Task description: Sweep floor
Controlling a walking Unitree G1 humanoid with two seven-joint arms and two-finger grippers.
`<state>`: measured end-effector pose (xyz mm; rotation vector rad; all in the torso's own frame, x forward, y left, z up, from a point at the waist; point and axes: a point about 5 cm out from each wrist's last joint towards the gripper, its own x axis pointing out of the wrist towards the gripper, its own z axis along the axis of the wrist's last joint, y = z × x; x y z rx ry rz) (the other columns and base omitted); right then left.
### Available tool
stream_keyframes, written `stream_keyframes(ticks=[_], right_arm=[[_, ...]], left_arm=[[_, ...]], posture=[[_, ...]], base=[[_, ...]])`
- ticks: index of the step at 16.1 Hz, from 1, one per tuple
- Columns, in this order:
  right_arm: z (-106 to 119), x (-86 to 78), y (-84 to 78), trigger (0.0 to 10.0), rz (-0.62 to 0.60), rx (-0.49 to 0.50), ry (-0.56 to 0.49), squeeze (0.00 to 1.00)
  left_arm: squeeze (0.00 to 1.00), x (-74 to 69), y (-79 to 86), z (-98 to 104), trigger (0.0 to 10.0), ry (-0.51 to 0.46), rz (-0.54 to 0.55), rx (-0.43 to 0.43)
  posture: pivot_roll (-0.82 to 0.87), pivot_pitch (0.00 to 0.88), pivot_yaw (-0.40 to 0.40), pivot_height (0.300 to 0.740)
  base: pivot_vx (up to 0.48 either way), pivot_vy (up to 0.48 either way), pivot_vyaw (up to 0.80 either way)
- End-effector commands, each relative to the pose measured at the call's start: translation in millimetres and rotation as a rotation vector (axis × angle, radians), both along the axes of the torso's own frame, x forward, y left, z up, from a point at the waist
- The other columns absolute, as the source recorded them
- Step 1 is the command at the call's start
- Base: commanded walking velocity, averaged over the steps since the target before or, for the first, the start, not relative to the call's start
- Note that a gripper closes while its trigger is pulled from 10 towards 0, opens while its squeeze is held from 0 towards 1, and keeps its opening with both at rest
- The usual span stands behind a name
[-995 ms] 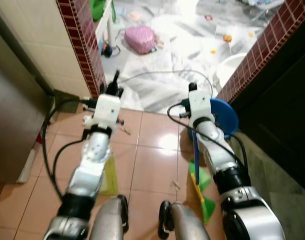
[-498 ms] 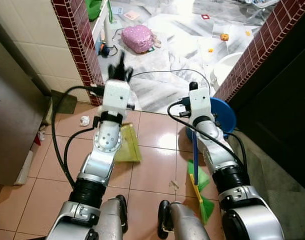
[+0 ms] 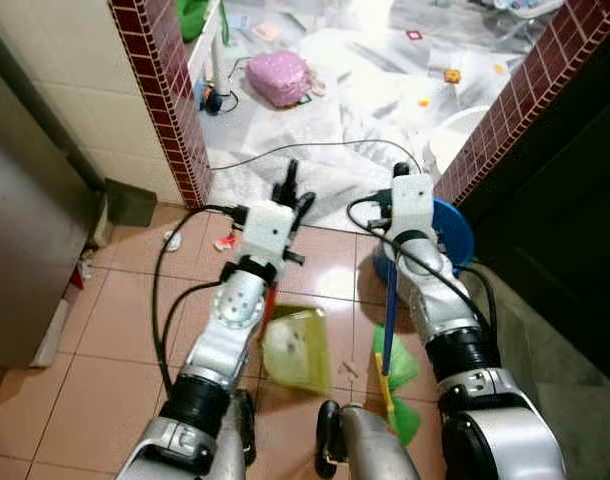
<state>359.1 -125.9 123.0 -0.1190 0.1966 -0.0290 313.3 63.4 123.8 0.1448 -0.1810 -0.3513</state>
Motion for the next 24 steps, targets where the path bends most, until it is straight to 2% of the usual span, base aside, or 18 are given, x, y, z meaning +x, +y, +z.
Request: stream_keyframes(ticks=[1, 4, 6, 7, 8, 9, 10, 11, 13, 14, 16, 17, 18, 20, 21, 22, 24], right_arm=[[-13, -3.7, 1.4, 10.0, -0.021, 0.102, 0.073, 0.0], [-5, 2.5, 8.3, 10.0, -0.075, 0.255, 0.065, 0.0], [10, 7.9, 16.8, 10.0, -0.084, 0.44, 0.01, 0.0], [16, 9.4, 19.2, 10.0, -0.072, 0.488, -0.011, 0.0], [31, 12.4, 23.3, 10.0, -0.038, 0.567, -0.073, 0.0], [31, 12.4, 23.3, 10.0, -0.038, 0.567, -0.073, 0.0], [48, 15.4, 27.0, 10.0, 0.023, 0.615, -0.139, 0.0], [58, 16.6, 28.0, 10.0, 0.07, 0.608, -0.19, 0.0], [81, 16.8, 30.1, 10.0, 0.199, 0.475, -0.322, 0.0], [84, 16.6, 29.8, 10.0, 0.219, 0.431, -0.348, 0.0], [95, 15.5, 27.1, 10.0, 0.288, 0.277, -0.432, 0.0], [95, 15.0, 22.4, 10.0, 0.298, 0.213, -0.451, 0.0], [94, 14.7, 19.2, 10.0, 0.305, 0.189, -0.459, 0.0], [91, 12.8, 5.7, 10.0, 0.286, 0.139, -0.484, 0.0], [91, 11.9, 2.1, 10.0, 0.277, 0.131, -0.494, 0.0], [91, 10.9, -2.6, 10.0, 0.255, 0.117, -0.509, 0.0], [87, 9.7, -5.6, 10.0, 0.239, 0.099, -0.519, 0.0]], left_arm=[[0.0, -0.6, -2.2, 2, 10.0, -0.015, -0.024, 0.009], [0.0, -1.1, -4.3, -3, 10.0, 0.005, -0.062, 0.006], [0.0, -1.7, -6.3, -4, 10.0, 0.008, -0.071, 0.008], [0.0, -1.6, -6.6, -4, 10.0, 0.008, -0.072, 0.008], [0.0, -1.3, -7.0, -4, 10.0, 0.009, -0.068, 0.007], [0.0, -1.3, -7.0, -4, 10.0, 0.009, -0.068, 0.007], [0.0, -0.9, -6.3, -5, 10.0, 0.011, -0.057, 0.002], [0.0, -0.6, -6.4, -5, 10.0, 0.011, -0.054, 0.001], [0.0, 0.8, -4.3, -4, 10.0, 0.008, -0.03, -0.005], [0.0, 1.4, -2.9, -4, 10.0, 0.006, -0.019, -0.008], [0.0, 5.8, 8.1, -2, 10.0, 0.004, 0.064, -0.031], [0.0, 9.3, 20.6, 0, 10.0, -0.01, 0.154, -0.036], [0.0, 11.6, 29.4, 2, 10.0, -0.015, 0.22, -0.034], [0.0, 11.5, 58.6, 10, 10.0, -0.048, 0.355, -0.054], [0.0, 10.3, 65.8, 11, 10.0, -0.052, 0.379, -0.051], [0.0, 7.6, 79.8, 12, 10.0, -0.047, 0.432, -0.088], [0.0, 3.3, 97.9, 14, 10.0, -0.056, 0.493, -0.086]], posture=[[-0.01, 0.171, -0.057, 0.74], [-0.01, 0.16, -0.049, 0.74], [-0.01, 0.159, -0.045, 0.74], [-0.01, 0.16, -0.049, 0.74], [-0.01, 0.159, -0.053, 0.74], [-0.01, 0.159, -0.053, 0.74], [-0.02, 0.159, -0.056, 0.74], [-0.02, 0.16, -0.057, 0.74], [-0.02, 0.16, -0.058, 0.74], [-0.02, 0.16, -0.058, 0.74], [-0.02, 0.158, -0.058, 0.74], [-0.03, 0.152, -0.058, 0.74], [-0.03, 0.152, -0.058, 0.74], [-0.02, 0.149, -0.061, 0.74], [-0.02, 0.149, -0.061, 0.74], [-0.02, 0.149, -0.065, 0.74], [-0.01, 0.146, -0.062, 0.74]], base=[[0.0, 0.0, 0.0], [0.0, 0.0, 0.0], [0.0, 0.0, 0.0], [0.0, 0.0, 0.0], [0.0, 0.0, 0.0], [0.0, 0.0, 0.0], [0.0, 0.0, 0.0], [0.0, 0.0, 0.0], [0.0, 0.0, 0.0], [0.0, 0.0, 0.0], [0.0, 0.0, 0.0], [0.0, 0.0, 0.0], [0.0, 0.0, 0.0], [0.0, 0.0, 0.0], [0.0, 0.0, 0.0], [0.0, 0.0, 0.0], [0.0, 0.0, 0.0]])
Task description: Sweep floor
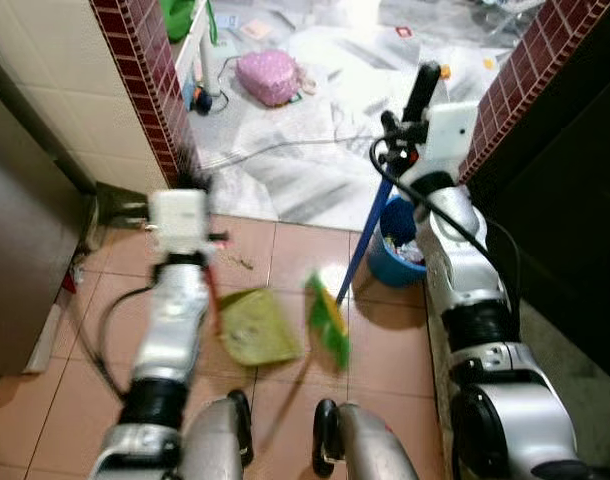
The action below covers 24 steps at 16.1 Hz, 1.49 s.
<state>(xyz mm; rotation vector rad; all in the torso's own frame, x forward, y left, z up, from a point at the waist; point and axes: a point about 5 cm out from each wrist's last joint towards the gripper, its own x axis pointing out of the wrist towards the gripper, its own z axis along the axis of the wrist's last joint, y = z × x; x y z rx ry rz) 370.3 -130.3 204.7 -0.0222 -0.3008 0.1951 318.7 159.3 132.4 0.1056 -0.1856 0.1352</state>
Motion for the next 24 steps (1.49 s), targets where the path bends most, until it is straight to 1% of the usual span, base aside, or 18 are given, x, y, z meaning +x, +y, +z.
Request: stream_keyframes(ticks=[1, 4, 8, 10, 11, 12, 14, 16, 18, 19, 20, 22, 23, 24], right_arm=[[4, -1.5, -1.2, 10.0, -0.014, -0.011, -0.035, 0.0], [2, -0.7, 1.3, 10.0, -0.016, -0.006, -0.04, 0.0], [-3, -2.2, 2.4, 10.0, -0.029, -0.027, -0.036, 0.0], [-8, -2.6, 1.6, 10.0, -0.054, -0.043, -0.023, 0.0], [-13, -2.3, 1.4, 10.0, -0.072, -0.084, -0.002, 0.0], [-17, -1.8, -1.1, 10.0, -0.096, -0.063, 0.024, 0.0], [-22, -1.7, -5.1, 10.0, -0.123, -0.07, 0.04, 0.0], [-23, -0.7, -12.2, 10.0, -0.17, -0.092, 0.048, 0.0], [-30, -0.6, -19.3, 10.0, -0.211, -0.12, 0.075, 0.0], [-34, -1.6, -21.4, 10.0, -0.223, -0.135, 0.093, 0.0], [-53, -5.6, -24.0, 10.0, -0.244, -0.16, 0.169, 0.0], [-69, -9.8, -22.2, 10.0, -0.247, -0.166, 0.24, 0.0], [-74, -11.6, -20.3, 10.0, -0.247, -0.179, 0.256, 0.0], [-75, -13.3, -18.1, 10.0, -0.24, -0.184, 0.251, 0.0]], left_arm=[[0.0, -3.3, 7.0, 7, 10.0, -0.031, 0.027, 0.009], [0.0, -4.6, 11.7, 12, 10.0, -0.036, 0.039, 0.017], [0.0, -6.7, 10.2, 18, 10.0, -0.05, 0.025, 0.02], [0.0, -8.1, 4.3, 14, 10.0, -0.031, -0.017, 0.022], [0.0, -9.0, -0.5, 14, 10.0, -0.028, -0.046, 0.019], [0.0, -9.1, -4.5, 15, 10.0, -0.027, -0.066, 0.019], [0.0, -9.7, -9.9, 17, 10.0, -0.032, -0.103, 0.024], [0.0, -11.9, -19.0, 17, 10.0, -0.014, -0.195, 0.041], [0.0, -15.8, -21.9, 15, 10.0, -0.001, -0.243, 0.067], [0.0, -17.3, -22.1, 15, 10.0, 0.007, -0.254, 0.058], [0.0, -18.8, -21.4, 15, 10.0, 0.009, -0.255, 0.062], [0.0, -17.5, -20.9, 22, 10.0, -0.002, -0.256, 0.045], [0.0, -16.8, -21.3, 27, 10.0, -0.006, -0.266, 0.047], [0.0, -17.3, -22.8, 29, 10.0, -0.006, -0.296, 0.038]], posture=[[-0.01, 0.146, -0.062, 0.74], [0.0, 0.15, -0.06, 0.74], [-0.01, 0.152, -0.06, 0.74], [0.0, 0.153, -0.06, 0.74], [-0.01, 0.155, -0.059, 0.74], [-0.01, 0.155, -0.059, 0.74], [-0.01, 0.155, -0.054, 0.74], [-0.01, 0.156, -0.05, 0.74], [-0.01, 0.158, -0.05, 0.74], [-0.01, 0.161, -0.053, 0.74], [-0.01, 0.166, -0.06, 0.74], [-0.01, 0.182, -0.063, 0.74], [-0.02, 0.194, -0.067, 0.74], [-0.01, 0.196, -0.059, 0.74]], base=[[0.0, 0.0, 0.0], [0.0, 0.0, 0.0], [0.0, 0.064, 0.0], [0.0, 0.0, 0.0], [0.0, 0.0, 0.0], [0.0, 0.0, -0.8], [0.0, 0.0, -0.8], [0.0, 0.0, -0.8], [0.0, 0.0, -0.8], [0.0, 0.0, -0.8], [0.0, 0.0, -0.8], [0.0, 0.0, -0.8], [0.0, 0.0, -0.8], [0.0, 0.0, -0.8]])
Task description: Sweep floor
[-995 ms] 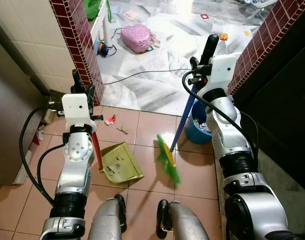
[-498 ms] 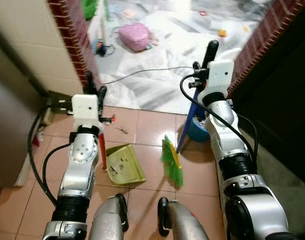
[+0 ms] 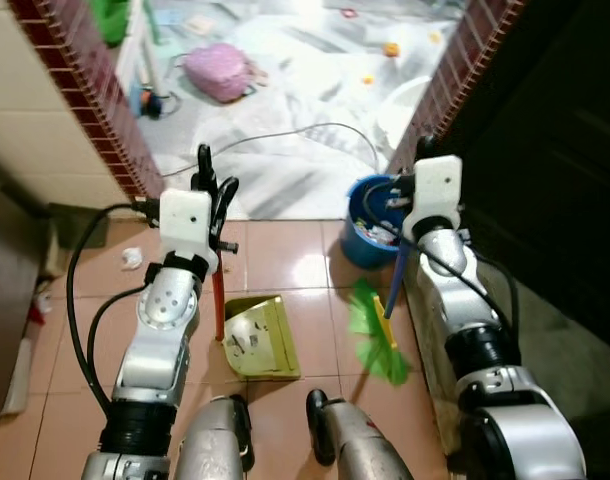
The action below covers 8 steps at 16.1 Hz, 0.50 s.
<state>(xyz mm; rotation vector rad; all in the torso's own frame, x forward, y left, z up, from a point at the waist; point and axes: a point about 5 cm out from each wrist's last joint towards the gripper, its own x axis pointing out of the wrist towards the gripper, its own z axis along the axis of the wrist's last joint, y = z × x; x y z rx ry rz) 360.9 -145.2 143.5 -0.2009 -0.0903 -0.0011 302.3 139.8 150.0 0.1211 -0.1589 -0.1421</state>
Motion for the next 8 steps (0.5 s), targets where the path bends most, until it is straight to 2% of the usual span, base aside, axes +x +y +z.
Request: stream_keyframes(ticks=[1, 3, 4, 7, 8], right_arm=[[-15, -5.0, -2.6, 10.0, -0.023, -0.012, 0.062, 0.0], [-20, -8.0, -5.3, 10.0, -0.049, -0.018, 0.073, 0.0], [-23, -8.2, -12.0, 10.0, -0.079, -0.05, 0.084, 0.0], [-30, -9.4, -26.1, 10.0, -0.134, -0.06, 0.126, 0.0], [-33, -9.8, -29.0, 10.0, -0.147, -0.035, 0.143, 0.0]], left_arm=[[0.0, -2.3, -3.9, 13, 10.0, -0.048, -0.041, -0.014], [0.0, -6.6, -5.2, 18, 10.0, -0.069, -0.07, -0.067], [0.0, -7.5, -5.7, 26, 10.0, -0.092, -0.086, -0.103], [0.0, -4.7, -5.9, 39, 10.0, -0.131, -0.084, -0.1], [0.0, -4.1, -6.6, 44, 10.0, -0.147, -0.093, -0.103]], posture=[[-0.01, 0.193, -0.055, 0.74], [-0.01, 0.187, -0.046, 0.74], [-0.01, 0.182, -0.046, 0.74], [-0.02, 0.178, -0.046, 0.74], [-0.02, 0.167, -0.048, 0.74]], base=[[0.0, 0.0, -0.8], [0.0, 0.0, -0.8], [0.0, 0.0, -0.8], [0.0, 0.0, -0.8], [0.0, 0.0, -0.8]])
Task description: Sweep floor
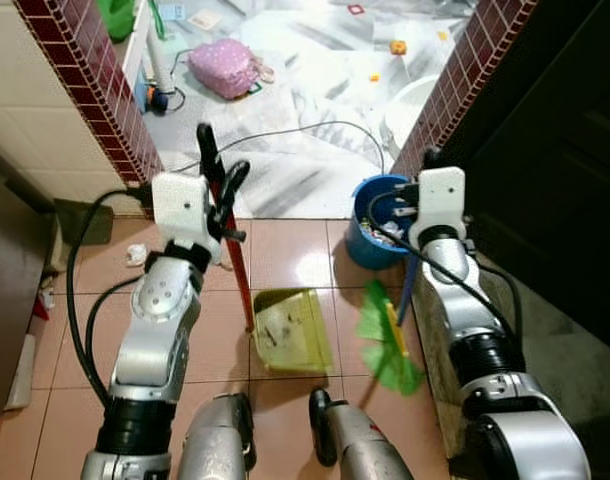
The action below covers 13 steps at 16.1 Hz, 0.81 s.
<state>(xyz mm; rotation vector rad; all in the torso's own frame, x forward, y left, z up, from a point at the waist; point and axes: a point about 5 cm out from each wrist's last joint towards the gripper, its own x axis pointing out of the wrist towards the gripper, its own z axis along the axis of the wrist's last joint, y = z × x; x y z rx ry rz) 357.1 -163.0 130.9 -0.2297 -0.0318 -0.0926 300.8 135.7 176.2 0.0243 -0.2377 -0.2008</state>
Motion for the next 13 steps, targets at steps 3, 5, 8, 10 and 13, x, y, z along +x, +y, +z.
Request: stream_keyframes(ticks=[3, 5, 8, 10, 13], right_arm=[[-21, -6.3, -8.4, 10.0, -0.039, -0.002, 0.103, 0.0], [-22, -5.4, -7.8, 10.0, -0.034, -0.011, 0.105, 0.0], [-22, -4.3, -7.5, 10.0, -0.024, -0.008, 0.108, 0.0], [-23, -3.9, -6.8, 10.0, -0.016, -0.009, 0.115, 0.0], [-27, -3.8, -8.3, 10.0, -0.019, -0.015, 0.134, 0.0]], left_arm=[[0.0, -2.4, -1.5, 32, 10.0, -0.119, -0.021, -0.038], [0.0, -1.9, 2.2, 47, 10.0, -0.164, 0.013, -0.062], [0.0, -0.3, 11.3, 64, 10.0, -0.228, 0.085, -0.072], [0.0, 1.6, 14.7, 76, 10.0, -0.257, 0.108, -0.073], [0.0, 3.1, 19.1, 95, 10.0, -0.314, 0.137, -0.085]], posture=[[-0.02, 0.158, -0.05, 0.74], [-0.02, 0.154, -0.051, 0.74], [-0.02, 0.15, -0.053, 0.74], [-0.02, 0.144, -0.056, 0.74], [-0.02, 0.138, -0.056, 0.74]], base=[[0.0, 0.0, -0.15], [0.0, 0.0, -0.8], [0.0, 0.0, -0.4], [0.0, 0.0, 0.0], [0.0, 0.0, -0.53]])
